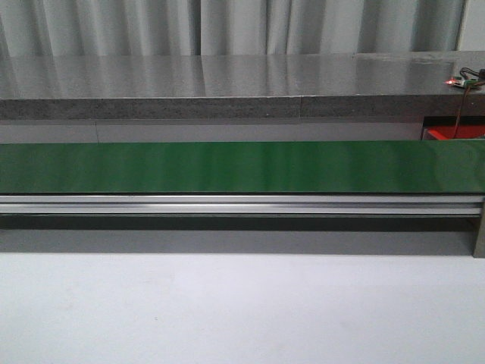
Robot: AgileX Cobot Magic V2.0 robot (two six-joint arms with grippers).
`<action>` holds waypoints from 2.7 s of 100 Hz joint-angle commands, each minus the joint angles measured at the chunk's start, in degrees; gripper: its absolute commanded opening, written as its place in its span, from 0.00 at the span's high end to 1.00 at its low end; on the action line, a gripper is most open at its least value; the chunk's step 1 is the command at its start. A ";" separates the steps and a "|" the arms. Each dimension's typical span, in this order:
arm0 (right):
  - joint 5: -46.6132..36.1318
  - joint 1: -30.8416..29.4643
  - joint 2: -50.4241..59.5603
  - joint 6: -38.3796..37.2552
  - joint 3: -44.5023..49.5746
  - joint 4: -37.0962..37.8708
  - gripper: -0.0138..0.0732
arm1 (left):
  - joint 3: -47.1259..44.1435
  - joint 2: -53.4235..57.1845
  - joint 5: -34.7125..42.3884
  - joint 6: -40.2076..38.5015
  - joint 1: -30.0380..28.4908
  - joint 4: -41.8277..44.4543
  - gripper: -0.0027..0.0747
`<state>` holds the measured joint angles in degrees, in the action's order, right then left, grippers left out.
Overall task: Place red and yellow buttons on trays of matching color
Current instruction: 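Place the yellow button in the yellow tray and open the right gripper, then move the left gripper over another red button on the table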
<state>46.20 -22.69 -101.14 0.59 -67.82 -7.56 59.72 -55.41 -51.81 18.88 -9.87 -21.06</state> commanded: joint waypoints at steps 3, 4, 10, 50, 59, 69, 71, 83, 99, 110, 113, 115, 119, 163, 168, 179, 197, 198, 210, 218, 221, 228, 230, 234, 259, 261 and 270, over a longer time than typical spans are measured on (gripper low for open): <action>-0.11 -0.34 3.09 1.01 -2.28 -0.27 0.27 | 1.51 0.72 2.79 0.07 0.34 -1.82 0.99; -0.02 -0.34 3.15 1.01 -2.39 -0.27 0.27 | 1.51 0.72 2.79 0.07 0.34 -1.82 0.99; 0.58 -0.34 4.22 1.01 -2.88 -0.12 0.27 | 1.51 0.72 2.79 0.07 0.34 -1.82 0.99; 5.16 -0.34 17.88 1.06 -4.06 0.51 0.71 | 1.51 0.72 2.79 0.07 0.34 -1.82 0.99; 5.62 0.30 20.78 1.60 -4.06 -0.39 0.92 | 1.51 0.72 2.79 0.07 0.34 -1.82 0.99; 6.43 3.08 23.25 2.63 -4.06 -0.39 0.93 | 1.51 0.72 2.79 0.07 0.34 -1.82 0.99; 6.58 3.87 23.69 2.86 -4.06 -0.39 0.93 | 1.51 0.72 2.79 0.07 0.34 -1.82 0.99; 6.89 8.46 26.08 3.39 -4.06 -0.39 0.93 | 1.51 0.72 2.79 0.07 0.34 -1.82 0.99; 6.26 13.64 29.91 3.39 -3.42 -0.54 0.93 | 1.51 0.72 2.79 0.07 0.34 -1.82 0.99; 3.84 17.17 33.34 3.39 -0.38 -0.60 0.92 | 1.51 0.72 2.79 0.07 0.34 -1.82 0.99; 3.42 17.80 34.28 3.39 0.34 -0.60 0.92 | 1.51 0.72 2.79 0.07 0.34 -1.82 0.99; 2.92 18.18 35.00 3.39 1.11 -0.60 0.92 | 1.51 0.72 2.79 0.07 0.34 -1.82 0.99; 1.62 18.65 36.59 3.33 2.81 -0.60 0.92 | 1.51 0.72 2.79 0.07 0.34 -1.82 0.99; -9.71 18.98 53.62 3.39 18.35 -0.55 0.92 | 1.51 0.72 2.79 0.07 0.34 -1.82 0.99; -10.01 18.98 55.37 3.39 19.45 -0.55 0.92 | 1.51 0.72 2.79 0.07 0.34 -1.82 0.99; -10.41 18.98 58.27 3.39 21.45 -0.55 0.92 | 1.51 0.72 2.56 0.07 0.34 -1.82 0.99; -9.40 18.98 60.14 3.39 22.87 -0.55 0.92 | 1.51 0.72 0.89 0.07 0.23 -1.09 0.99; -9.35 18.98 60.14 3.39 22.87 -0.55 0.92 | 1.51 0.72 0.78 0.07 0.23 -0.69 0.99; -9.12 18.98 60.14 3.39 22.87 -0.55 0.92 | 1.82 0.72 0.77 -3.14 -1.35 3.56 0.99; -9.12 18.98 60.14 3.39 22.87 -0.55 0.92 | 1.98 0.11 1.78 -5.81 -3.17 6.80 0.99; -9.12 18.98 60.14 3.39 22.87 -0.55 0.92 | 2.27 -0.68 1.78 -6.83 -3.92 7.98 0.99; -9.12 18.98 60.14 3.39 22.87 -0.55 0.92 | 2.94 -2.87 1.43 -9.05 -6.03 9.99 0.99; -9.12 18.98 60.14 3.39 22.87 -0.55 0.92 | 3.24 -3.37 1.22 -9.39 -6.71 10.12 0.99; -9.12 18.98 60.14 3.39 22.87 -0.55 0.92 | 3.56 -4.93 1.25 -9.48 -8.14 9.98 0.99; -9.17 18.98 60.14 3.39 22.87 -0.55 0.92 | 4.27 -14.19 4.18 -10.75 -16.03 9.67 0.99; -9.17 18.98 60.14 3.39 22.87 -0.55 0.92 | 4.27 -15.05 4.62 -10.75 -16.73 9.67 0.99; -9.17 18.98 60.14 3.39 22.87 -0.55 0.92 | 4.41 -19.15 5.12 -10.75 -19.55 8.91 0.97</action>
<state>40.53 -3.73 -41.29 3.47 -43.54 -7.94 62.15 -72.59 -50.44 8.89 -27.30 -10.89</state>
